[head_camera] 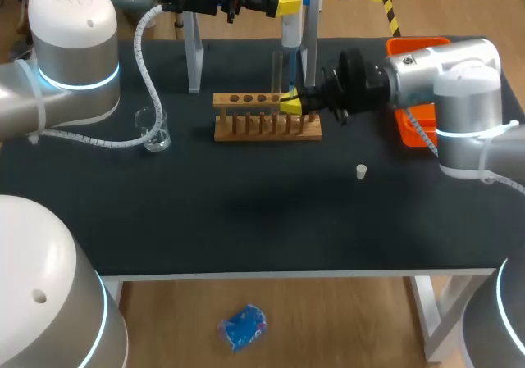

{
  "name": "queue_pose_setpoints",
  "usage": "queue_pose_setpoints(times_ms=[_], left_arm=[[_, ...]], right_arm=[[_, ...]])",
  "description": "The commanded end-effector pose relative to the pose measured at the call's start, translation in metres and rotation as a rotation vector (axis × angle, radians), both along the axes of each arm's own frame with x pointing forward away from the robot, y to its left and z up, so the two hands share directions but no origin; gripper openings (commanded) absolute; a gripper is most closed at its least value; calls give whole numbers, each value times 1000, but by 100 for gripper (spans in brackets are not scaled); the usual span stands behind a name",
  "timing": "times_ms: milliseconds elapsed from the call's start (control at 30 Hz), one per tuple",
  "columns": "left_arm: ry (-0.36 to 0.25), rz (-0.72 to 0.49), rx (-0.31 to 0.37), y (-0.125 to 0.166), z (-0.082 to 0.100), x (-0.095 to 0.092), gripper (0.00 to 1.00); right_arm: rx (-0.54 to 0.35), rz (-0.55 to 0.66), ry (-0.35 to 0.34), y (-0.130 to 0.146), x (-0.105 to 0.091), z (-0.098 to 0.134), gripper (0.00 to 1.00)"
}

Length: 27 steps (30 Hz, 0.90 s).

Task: Invert the test tube, pick up the pipette, mount the tip to pipette, aspirate from beaker and dispense into the tube, eject the tip, return the pipette, and cap with the stopper.

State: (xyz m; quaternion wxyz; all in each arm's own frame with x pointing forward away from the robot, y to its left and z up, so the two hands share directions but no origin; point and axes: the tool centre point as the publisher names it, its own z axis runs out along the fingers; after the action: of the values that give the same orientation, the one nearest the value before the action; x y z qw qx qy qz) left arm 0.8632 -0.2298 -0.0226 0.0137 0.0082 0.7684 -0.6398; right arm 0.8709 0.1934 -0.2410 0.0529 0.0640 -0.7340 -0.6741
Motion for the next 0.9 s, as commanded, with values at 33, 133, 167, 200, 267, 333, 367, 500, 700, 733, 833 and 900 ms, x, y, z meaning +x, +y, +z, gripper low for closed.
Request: queue_pose_setpoints(times_ms=[33, 133, 167, 200, 267, 333, 367, 500, 700, 733, 833, 900], left_arm=[[1, -2, 2, 1, -2, 0, 0], [1, -2, 2, 1, -2, 0, 0], [1, -2, 2, 1, -2, 0, 0], [1, -2, 2, 1, -2, 0, 0], [1, -2, 2, 1, -2, 0, 0], [1, -2, 2, 1, -2, 0, 0], [1, -2, 2, 1, -2, 0, 0], [1, -2, 2, 1, -2, 0, 0], [1, -2, 2, 1, -2, 0, 0], [1, -2, 2, 1, -2, 0, 0], [1, -2, 2, 1, -2, 0, 0], [1, -2, 2, 1, -2, 0, 0]], right_arm=[[1, 1, -2, 0, 2, 2, 0], [4, -1, -4, 0, 4, 3, 0], [6, -1, -5, 0, 4, 4, 0], [10, -2, -9, 0, 5, 5, 0], [16, -6, -16, 1, 6, 6, 0], [22, -8, -21, 1, 6, 7, 0], [22, -8, -22, 2, 6, 7, 0], [30, -9, -30, 4, 7, 7, 0], [44, -13, -46, 6, 7, 10, 0], [46, -13, -46, 6, 7, 11, 0], [52, -15, -50, 6, 7, 13, 0], [55, -16, -52, 5, 7, 14, 0]])
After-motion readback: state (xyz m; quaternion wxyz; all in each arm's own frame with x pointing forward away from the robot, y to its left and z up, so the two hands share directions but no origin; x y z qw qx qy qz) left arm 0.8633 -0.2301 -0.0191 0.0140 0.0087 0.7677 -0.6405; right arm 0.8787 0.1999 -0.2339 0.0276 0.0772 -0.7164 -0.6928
